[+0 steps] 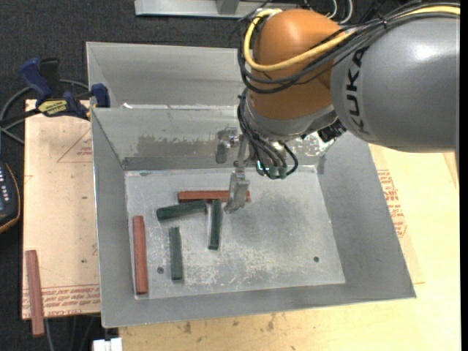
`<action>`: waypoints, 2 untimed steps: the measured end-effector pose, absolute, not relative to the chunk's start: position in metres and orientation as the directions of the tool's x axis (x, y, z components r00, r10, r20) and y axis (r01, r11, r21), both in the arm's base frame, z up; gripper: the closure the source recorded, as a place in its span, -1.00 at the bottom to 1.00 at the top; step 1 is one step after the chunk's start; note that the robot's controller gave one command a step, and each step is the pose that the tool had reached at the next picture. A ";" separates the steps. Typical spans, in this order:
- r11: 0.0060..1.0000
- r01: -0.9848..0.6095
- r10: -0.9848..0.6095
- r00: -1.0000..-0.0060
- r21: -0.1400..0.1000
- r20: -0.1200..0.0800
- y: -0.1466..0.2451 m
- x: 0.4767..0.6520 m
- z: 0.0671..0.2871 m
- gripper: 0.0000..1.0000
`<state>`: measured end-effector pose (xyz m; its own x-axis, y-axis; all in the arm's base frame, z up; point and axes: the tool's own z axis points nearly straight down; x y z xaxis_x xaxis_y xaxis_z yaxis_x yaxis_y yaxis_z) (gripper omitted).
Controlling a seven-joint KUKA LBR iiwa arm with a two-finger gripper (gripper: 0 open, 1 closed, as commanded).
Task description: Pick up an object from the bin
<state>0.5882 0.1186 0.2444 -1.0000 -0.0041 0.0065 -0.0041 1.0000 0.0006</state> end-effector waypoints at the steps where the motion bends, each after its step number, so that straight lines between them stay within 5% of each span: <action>1: 0.997 0.079 0.079 -0.997 -0.001 0.008 0.113 0.578 0.093 -1.00; 2: 1.000 0.007 0.007 -1.000 0.003 -0.006 0.160 0.620 0.070 -1.00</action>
Offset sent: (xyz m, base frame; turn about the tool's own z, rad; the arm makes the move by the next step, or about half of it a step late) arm -0.0078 -0.0051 -0.1464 0.0847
